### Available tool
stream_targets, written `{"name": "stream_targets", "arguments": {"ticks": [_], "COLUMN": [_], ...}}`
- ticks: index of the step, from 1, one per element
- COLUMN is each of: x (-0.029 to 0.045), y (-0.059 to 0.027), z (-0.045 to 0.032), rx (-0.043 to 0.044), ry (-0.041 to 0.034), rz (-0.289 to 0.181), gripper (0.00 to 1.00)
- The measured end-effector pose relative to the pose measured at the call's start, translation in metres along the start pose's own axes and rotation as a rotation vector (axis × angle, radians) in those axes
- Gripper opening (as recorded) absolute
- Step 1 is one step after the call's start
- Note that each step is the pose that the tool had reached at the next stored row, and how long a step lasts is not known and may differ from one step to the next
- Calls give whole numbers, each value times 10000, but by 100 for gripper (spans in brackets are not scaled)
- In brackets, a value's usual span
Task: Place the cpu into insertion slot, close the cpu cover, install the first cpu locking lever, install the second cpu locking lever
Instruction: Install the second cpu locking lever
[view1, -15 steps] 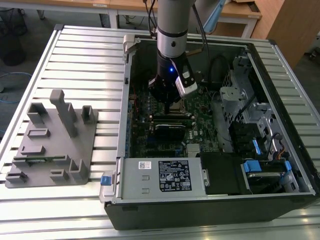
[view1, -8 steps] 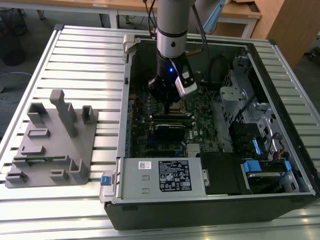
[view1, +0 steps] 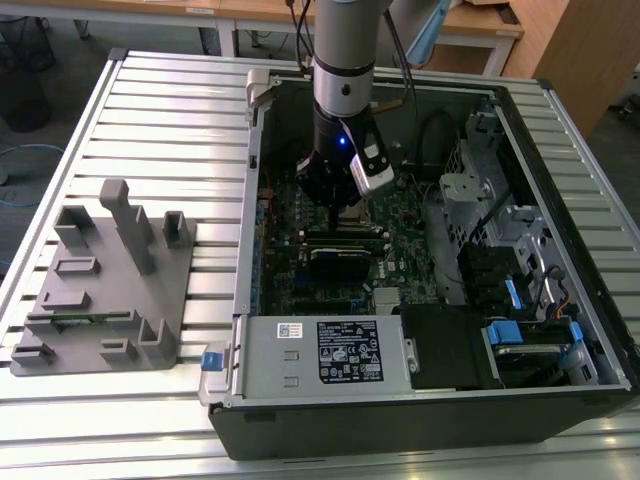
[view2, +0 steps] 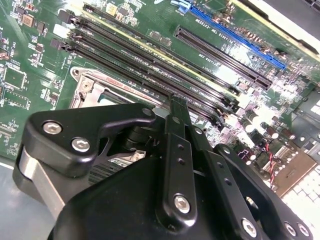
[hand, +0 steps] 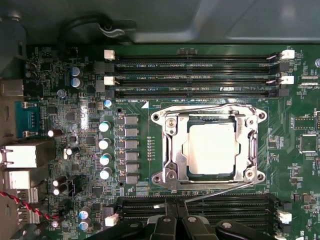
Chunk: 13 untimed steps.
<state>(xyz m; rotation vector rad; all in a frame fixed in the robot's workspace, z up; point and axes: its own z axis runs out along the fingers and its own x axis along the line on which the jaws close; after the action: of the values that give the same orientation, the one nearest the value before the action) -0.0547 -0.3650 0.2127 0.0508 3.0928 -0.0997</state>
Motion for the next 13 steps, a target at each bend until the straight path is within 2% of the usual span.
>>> {"name": "stream_targets", "arguments": {"ticks": [13], "x": [37], "y": [4], "z": [84], "rx": [1], "ry": [-2], "rz": [1], "gripper": [11]}}
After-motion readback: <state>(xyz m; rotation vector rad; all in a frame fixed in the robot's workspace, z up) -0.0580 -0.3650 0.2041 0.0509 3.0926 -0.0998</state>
